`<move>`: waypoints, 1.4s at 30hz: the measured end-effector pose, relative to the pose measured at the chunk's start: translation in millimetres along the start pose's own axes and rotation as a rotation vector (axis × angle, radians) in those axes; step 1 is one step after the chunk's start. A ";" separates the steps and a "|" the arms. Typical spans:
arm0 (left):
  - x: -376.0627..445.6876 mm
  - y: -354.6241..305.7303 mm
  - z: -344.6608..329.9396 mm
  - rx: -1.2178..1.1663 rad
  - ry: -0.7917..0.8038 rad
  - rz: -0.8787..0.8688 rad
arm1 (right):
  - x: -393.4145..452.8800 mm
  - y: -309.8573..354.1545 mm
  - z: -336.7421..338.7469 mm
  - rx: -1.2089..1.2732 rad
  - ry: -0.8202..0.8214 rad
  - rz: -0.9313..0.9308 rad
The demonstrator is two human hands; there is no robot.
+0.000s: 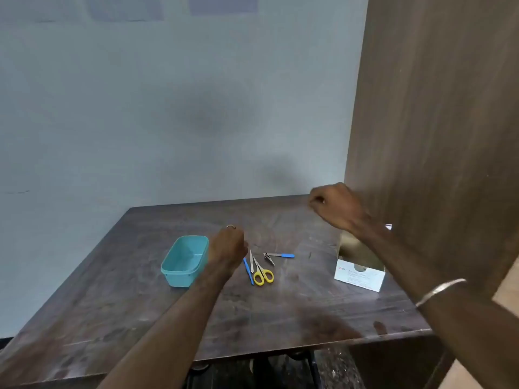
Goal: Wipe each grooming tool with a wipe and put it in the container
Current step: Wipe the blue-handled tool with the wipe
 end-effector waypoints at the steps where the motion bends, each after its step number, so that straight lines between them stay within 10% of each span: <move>1: -1.8 1.7 -4.5 0.010 0.042 0.027 | 0.2 -11.4 -4.5 -0.010 0.090 -0.007; 8: -9.4 16.5 -34.3 -0.149 0.129 0.170 | -32.7 -75.8 -48.6 -0.293 0.638 -0.166; 19: -14.2 30.8 -60.8 -0.386 0.182 0.303 | -48.6 -94.2 -86.5 -0.639 0.686 -0.070; 42: 2.5 40.0 -79.4 -0.579 0.290 0.351 | -45.9 -119.8 -98.6 -0.517 0.699 -0.190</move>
Point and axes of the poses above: each hand's wrist, its own x-axis towards the middle knuckle, its own z-axis out of the back of the hand, y = z × x, the point moved 8 cm from there along x, towards the middle knuckle, and after that the axes turned 5 degrees about -z, right-handed, at the moved point
